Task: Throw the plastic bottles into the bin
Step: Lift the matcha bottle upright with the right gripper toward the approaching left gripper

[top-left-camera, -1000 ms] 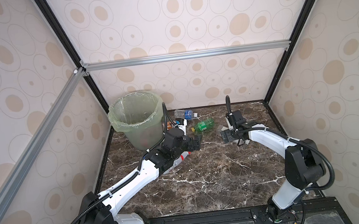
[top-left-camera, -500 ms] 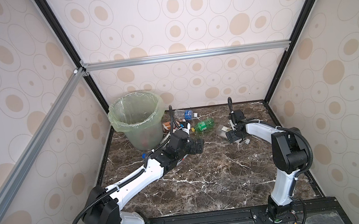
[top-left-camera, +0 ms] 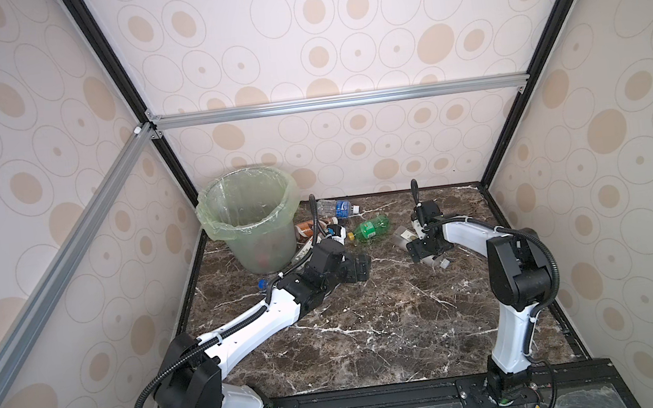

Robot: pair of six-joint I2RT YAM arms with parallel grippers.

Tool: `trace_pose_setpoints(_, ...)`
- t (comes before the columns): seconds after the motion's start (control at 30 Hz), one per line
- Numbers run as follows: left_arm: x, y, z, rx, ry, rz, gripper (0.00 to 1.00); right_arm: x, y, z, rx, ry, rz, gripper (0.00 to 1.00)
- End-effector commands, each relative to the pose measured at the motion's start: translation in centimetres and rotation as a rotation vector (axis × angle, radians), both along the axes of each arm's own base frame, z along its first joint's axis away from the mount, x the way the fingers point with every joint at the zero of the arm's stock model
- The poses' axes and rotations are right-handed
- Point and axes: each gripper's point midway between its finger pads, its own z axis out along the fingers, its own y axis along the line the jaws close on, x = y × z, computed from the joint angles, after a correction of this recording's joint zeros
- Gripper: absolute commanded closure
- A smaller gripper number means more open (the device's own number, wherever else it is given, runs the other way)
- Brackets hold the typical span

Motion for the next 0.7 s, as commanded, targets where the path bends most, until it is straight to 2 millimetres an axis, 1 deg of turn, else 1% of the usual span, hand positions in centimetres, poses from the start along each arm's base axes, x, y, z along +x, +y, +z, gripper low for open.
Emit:
trace_pose_setpoints(0.0,0.0,0.0,0.7,-0.034,-0.015,0.026,0.01,-1.3,1.0,0.0,0.027,0.025,0.003,0.09)
trace_pose_setpoints(0.17,0.0,-0.1,0.7,-0.046,-0.006,0.030,0.01,-2.3,1.5,-0.6,0.032,0.045,-0.003,0.17)
trace_pose_setpoints(0.33,-0.1,0.3,0.8,-0.050,-0.010,0.047,0.01,-3.0,2.2,-0.5,0.041,0.036,-0.010,0.25)
trace_pose_setpoints(0.37,-0.1,0.4,0.8,-0.049,-0.012,0.052,0.01,-3.1,2.2,-0.3,0.045,0.029,-0.016,0.27)
trace_pose_setpoints(0.43,-0.2,0.5,0.7,-0.049,-0.009,0.059,0.01,-3.6,3.4,0.2,0.055,0.016,0.005,0.30)
trace_pose_setpoints(0.53,-0.1,0.7,0.8,-0.054,-0.005,0.072,0.01,-4.2,4.1,1.1,0.073,-0.005,0.008,0.33)
trace_pose_setpoints(0.67,0.2,0.0,1.8,-0.076,-0.014,0.055,0.01,-4.9,5.3,3.2,0.128,-0.055,0.018,0.35)
